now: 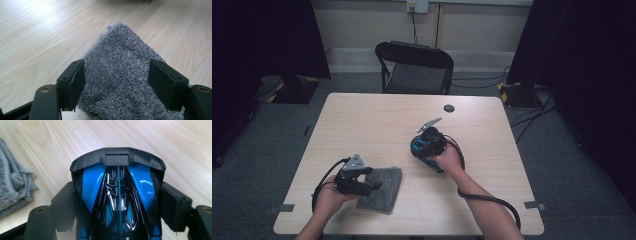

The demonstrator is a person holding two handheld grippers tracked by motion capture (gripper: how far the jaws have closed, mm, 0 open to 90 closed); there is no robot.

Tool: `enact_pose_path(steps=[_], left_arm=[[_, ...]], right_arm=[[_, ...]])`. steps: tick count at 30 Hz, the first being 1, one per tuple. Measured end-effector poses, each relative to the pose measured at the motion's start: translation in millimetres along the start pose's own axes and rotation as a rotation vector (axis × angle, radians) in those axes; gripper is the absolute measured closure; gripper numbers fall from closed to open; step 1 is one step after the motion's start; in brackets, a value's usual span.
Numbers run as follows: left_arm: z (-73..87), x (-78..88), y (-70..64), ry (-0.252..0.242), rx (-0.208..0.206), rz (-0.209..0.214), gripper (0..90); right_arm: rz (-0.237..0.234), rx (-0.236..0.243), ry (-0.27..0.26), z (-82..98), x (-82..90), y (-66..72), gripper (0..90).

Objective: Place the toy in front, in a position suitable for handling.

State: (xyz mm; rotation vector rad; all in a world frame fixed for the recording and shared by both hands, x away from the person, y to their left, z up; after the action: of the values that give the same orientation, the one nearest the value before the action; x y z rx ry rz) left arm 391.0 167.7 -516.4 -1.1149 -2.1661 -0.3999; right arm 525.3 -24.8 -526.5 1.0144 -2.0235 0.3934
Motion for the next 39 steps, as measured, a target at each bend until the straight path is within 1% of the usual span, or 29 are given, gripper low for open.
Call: enact_pose_path(steps=[1,2,3,5,7,8,12,15,16,19,20,21,23,24,26,27,29,30,31,33,35,36,37,39], left_arm=[[0.7,0.1,0.2,0.002,-0.003,-0.001,30.0],[1.2,-0.1,-0.3,0.001,0.005,0.004,30.0],[1.5,0.0,0.2,0.002,0.001,0.003,30.0],[1.9,0.1,0.1,0.002,0.005,0.006,30.0],[1.6,0.5,-0.4,0.000,0.006,0.005,30.0],[1.5,0.6,-0.6,-0.001,0.007,0.006,30.0],[2.2,-0.3,-0.5,0.004,0.000,0.006,30.0],[2.1,-1.0,-1.6,0.002,0.007,0.010,30.0],[1.9,-0.9,-1.2,0.004,-0.001,0.007,30.0],[1.6,-1.5,-2.3,0.005,0.006,0.012,30.0],[1.6,-1.7,-2.2,0.006,0.002,0.013,30.0],[1.8,-2.2,-2.9,0.005,0.009,0.017,30.1],[2.0,-2.9,-3.3,0.006,0.005,0.019,30.0],[2.2,-3.2,-3.5,0.008,0.002,0.020,30.0],[2.3,-3.2,-3.4,0.009,0.000,0.021,30.0],[2.3,-3.2,-3.4,0.008,0.003,0.021,30.0],[2.6,-3.2,-3.4,0.009,0.001,0.023,30.2],[2.9,-3.4,-3.9,0.010,0.007,0.024,30.2],[2.9,-3.1,-3.8,0.011,0.002,0.022,30.2],[1.9,-2.5,-4.5,0.001,0.008,0.020,30.2],[1.8,-2.2,-4.6,-0.001,0.007,0.021,30.2],[2.1,-2.7,-4.7,-0.001,0.008,0.019,30.2],[2.7,-2.9,-3.8,0.006,-0.004,0.017,30.2],[3.2,-4.1,-4.7,0.009,0.006,0.020,30.0]], right_arm=[[-0.002,0.007,0.009,0.7,-4.2,1.4,25.7],[0.009,0.014,0.015,1.5,-7.8,2.1,25.7],[0.018,0.018,0.018,2.1,-11.3,2.3,25.7],[0.017,0.008,0.025,3.2,-17.8,2.9,25.7],[0.020,0.013,0.028,3.5,-22.1,3.5,25.6],[0.020,0.011,0.023,2.9,-22.8,3.8,25.6],[0.027,0.013,0.031,2.0,-24.0,3.8,25.5],[0.034,0.014,0.034,3.6,-26.6,4.0,25.4],[0.038,0.016,0.039,4.4,-27.7,3.7,25.3],[0.041,0.005,0.045,4.6,-30.0,3.0,25.2],[0.042,0.009,0.047,4.0,-30.3,3.2,25.2],[0.044,0.010,0.048,3.4,-30.6,3.8,25.1],[0.038,0.021,0.051,2.8,-31.2,4.5,24.8],[0.039,0.030,0.048,2.6,-31.1,4.4,24.2],[0.041,0.045,0.031,1.6,-30.2,5.3,20.1],[0.037,0.049,0.027,0.9,-29.2,5.7,19.9],[0.031,0.056,0.034,0.4,-28.3,6.4,17.0],[0.031,0.056,0.034,0.4,-28.3,6.4,17.0],[0.029,0.072,0.025,-0.8,-25.2,7.1,15.2],[0.035,0.072,0.012,-1.6,-20.4,5.5,14.1],[0.022,0.057,-0.006,-0.8,-13.6,3.3,13.9],[0.022,0.054,-0.014,0.7,-10.4,1.6,13.8],[0.025,0.054,-0.017,2.9,-7.0,0.0,13.7],[0.033,0.051,-0.029,8.2,0.2,-3.3,13.3]])
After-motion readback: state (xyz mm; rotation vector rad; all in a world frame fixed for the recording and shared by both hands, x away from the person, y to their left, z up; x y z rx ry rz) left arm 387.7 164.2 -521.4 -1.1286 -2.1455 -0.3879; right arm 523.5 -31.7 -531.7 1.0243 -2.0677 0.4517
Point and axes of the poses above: each handheld gripper's, and its own axes: x roughly backward along the jaws, z roughly out of its underside, y roughly to its left, the point moved 8 cm from there along -x, roughly forward along the jaws, and after that the axes turned 4 degrees about -x, right-handed, at the moved point
